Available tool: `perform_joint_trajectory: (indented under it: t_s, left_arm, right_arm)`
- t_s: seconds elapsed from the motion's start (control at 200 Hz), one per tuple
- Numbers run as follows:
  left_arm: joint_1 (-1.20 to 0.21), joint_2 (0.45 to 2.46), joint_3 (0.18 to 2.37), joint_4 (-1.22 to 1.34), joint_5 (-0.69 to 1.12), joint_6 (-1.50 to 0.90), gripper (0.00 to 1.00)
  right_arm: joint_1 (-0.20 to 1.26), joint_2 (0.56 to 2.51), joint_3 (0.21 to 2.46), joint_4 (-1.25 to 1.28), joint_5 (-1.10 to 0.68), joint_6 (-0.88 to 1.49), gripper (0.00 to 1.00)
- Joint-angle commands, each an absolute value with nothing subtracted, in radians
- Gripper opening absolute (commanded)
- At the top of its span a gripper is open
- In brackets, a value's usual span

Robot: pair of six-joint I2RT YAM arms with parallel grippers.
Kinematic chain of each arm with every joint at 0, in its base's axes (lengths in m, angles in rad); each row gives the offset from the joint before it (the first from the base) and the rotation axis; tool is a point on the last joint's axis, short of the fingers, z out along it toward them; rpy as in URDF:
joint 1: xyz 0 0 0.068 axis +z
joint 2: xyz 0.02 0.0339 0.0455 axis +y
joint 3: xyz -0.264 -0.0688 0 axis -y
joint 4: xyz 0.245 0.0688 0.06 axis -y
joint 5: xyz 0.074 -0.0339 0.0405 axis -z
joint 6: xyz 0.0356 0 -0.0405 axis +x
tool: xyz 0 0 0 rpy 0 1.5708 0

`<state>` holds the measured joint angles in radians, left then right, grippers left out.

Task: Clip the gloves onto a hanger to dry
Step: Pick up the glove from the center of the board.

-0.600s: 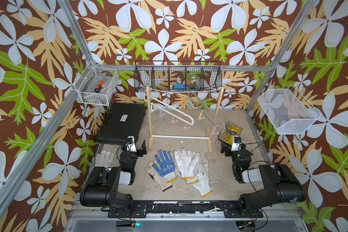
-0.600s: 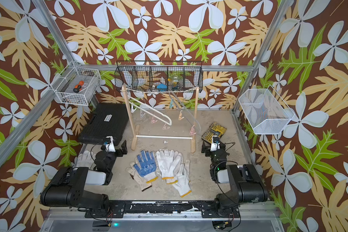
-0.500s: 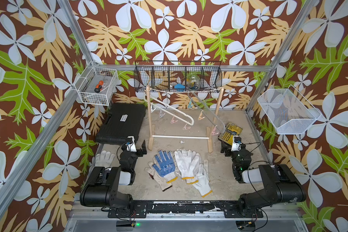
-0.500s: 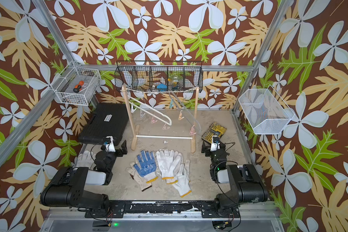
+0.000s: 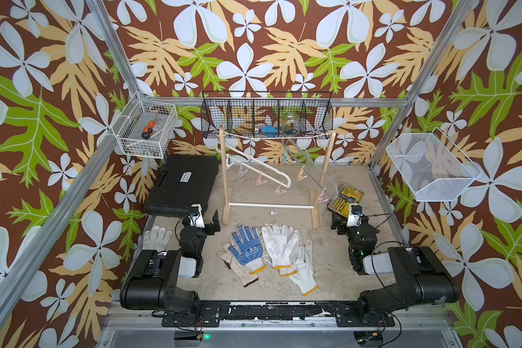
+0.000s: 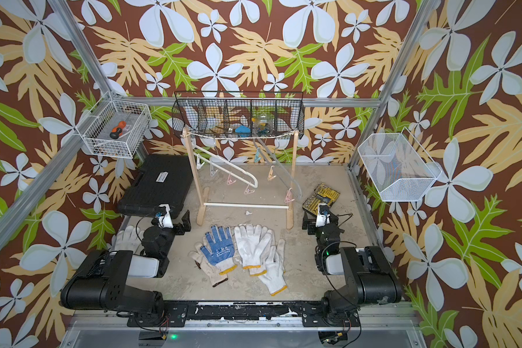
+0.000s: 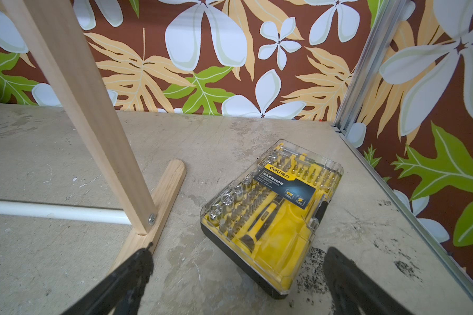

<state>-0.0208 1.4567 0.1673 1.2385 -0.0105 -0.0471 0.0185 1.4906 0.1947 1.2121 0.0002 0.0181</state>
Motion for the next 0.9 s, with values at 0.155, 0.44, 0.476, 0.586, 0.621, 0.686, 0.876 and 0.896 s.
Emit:
perform_joint_trajectory:
  t_s: [0.155, 0.44, 0.476, 0.586, 0.621, 0.686, 0.876, 0.896]
  left_arm:
    - [-0.029, 1.377, 0.159, 1.235, -0.001, -0.026, 1.00]
    - [-0.093, 1.169, 0.309, 0.757, -0.047, -0.068, 1.00]
    - [-0.106, 1.146, 0.340, 0.683, -0.044, -0.078, 1.00]
    - [-0.119, 1.066, 0.412, 0.499, 0.022, -0.134, 1.00]
    - [-0.127, 1.047, 0.437, 0.443, 0.049, -0.136, 1.00]
    - [-0.148, 1.020, 0.482, 0.328, 0.115, -0.128, 1.00]
    - [-0.271, 0.984, 0.596, -0.029, 0.254, 0.008, 1.00]
    - [-0.279, 0.980, 0.604, -0.061, 0.268, 0.018, 1.00]
  right_arm:
    - [0.018, 1.372, 0.217, 1.126, 0.004, 0.017, 1.00]
    - [0.038, 0.992, 0.275, 0.685, -0.144, 0.076, 1.00]
    - [0.041, 0.934, 0.278, 0.618, -0.154, 0.083, 1.00]
    - [0.042, 0.763, 0.301, 0.404, -0.195, 0.088, 1.00]
    - [0.041, 0.722, 0.321, 0.332, -0.227, 0.087, 1.00]
    - [0.041, 0.665, 0.360, 0.213, -0.297, 0.085, 1.00]
    - [0.121, 0.622, 0.509, -0.056, -0.501, 0.028, 1.00]
    - [0.136, 0.625, 0.525, -0.075, -0.512, 0.022, 1.00]
